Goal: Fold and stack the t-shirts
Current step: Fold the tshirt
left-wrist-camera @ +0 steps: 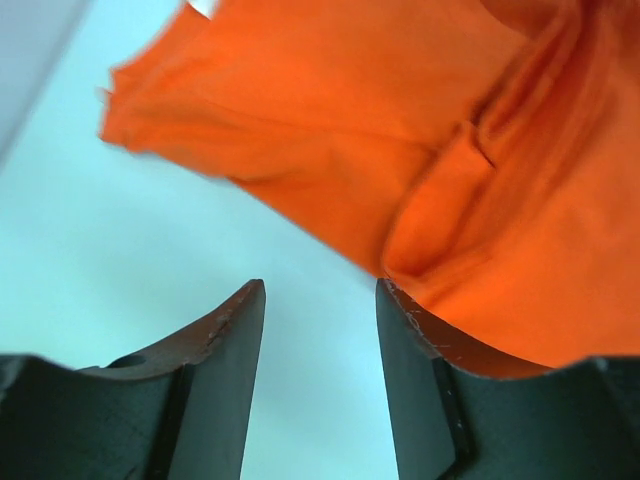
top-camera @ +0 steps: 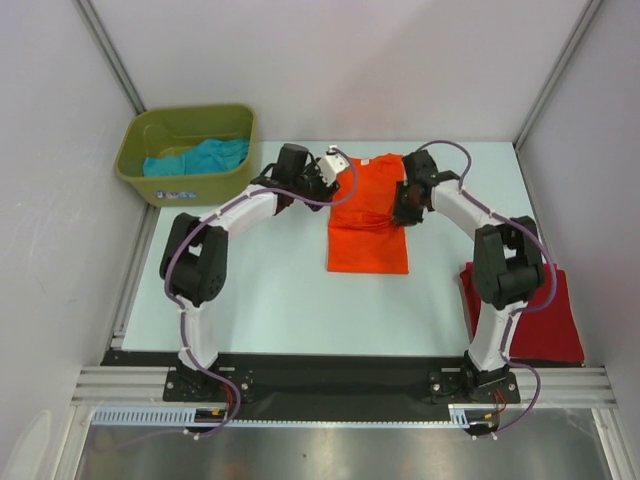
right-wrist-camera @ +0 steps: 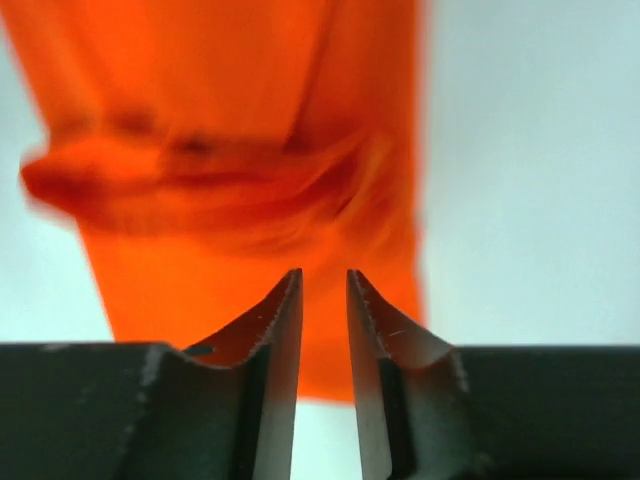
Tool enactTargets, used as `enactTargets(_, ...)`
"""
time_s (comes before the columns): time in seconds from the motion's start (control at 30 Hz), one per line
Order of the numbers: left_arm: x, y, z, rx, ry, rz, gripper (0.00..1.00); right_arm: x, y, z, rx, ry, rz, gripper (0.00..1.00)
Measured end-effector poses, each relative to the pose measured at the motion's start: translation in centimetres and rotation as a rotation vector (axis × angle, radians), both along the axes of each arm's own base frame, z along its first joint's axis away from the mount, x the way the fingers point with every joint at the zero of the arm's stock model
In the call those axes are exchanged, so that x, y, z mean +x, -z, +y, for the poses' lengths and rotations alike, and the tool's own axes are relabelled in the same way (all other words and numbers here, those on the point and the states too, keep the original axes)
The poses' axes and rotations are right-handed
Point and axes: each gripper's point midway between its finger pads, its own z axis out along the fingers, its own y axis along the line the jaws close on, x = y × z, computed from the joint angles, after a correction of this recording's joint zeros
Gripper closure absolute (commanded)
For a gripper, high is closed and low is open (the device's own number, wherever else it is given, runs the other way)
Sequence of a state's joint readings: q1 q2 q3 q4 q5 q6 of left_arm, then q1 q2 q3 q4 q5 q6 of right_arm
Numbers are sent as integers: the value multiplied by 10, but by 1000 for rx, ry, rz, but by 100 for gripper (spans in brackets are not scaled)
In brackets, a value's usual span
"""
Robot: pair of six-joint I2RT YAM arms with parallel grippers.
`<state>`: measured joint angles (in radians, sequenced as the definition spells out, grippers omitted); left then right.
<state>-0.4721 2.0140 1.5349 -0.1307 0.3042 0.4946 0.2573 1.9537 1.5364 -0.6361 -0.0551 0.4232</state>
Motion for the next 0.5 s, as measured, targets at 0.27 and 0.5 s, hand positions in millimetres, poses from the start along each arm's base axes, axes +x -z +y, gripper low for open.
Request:
enactTargets(0.27,-60,19,14,18,95,184,32,-59,15,84,109,-235,54,81)
enactTargets(0.5,-76,32,16,28,119,249,30,-5,44,89,95,-207,44,82)
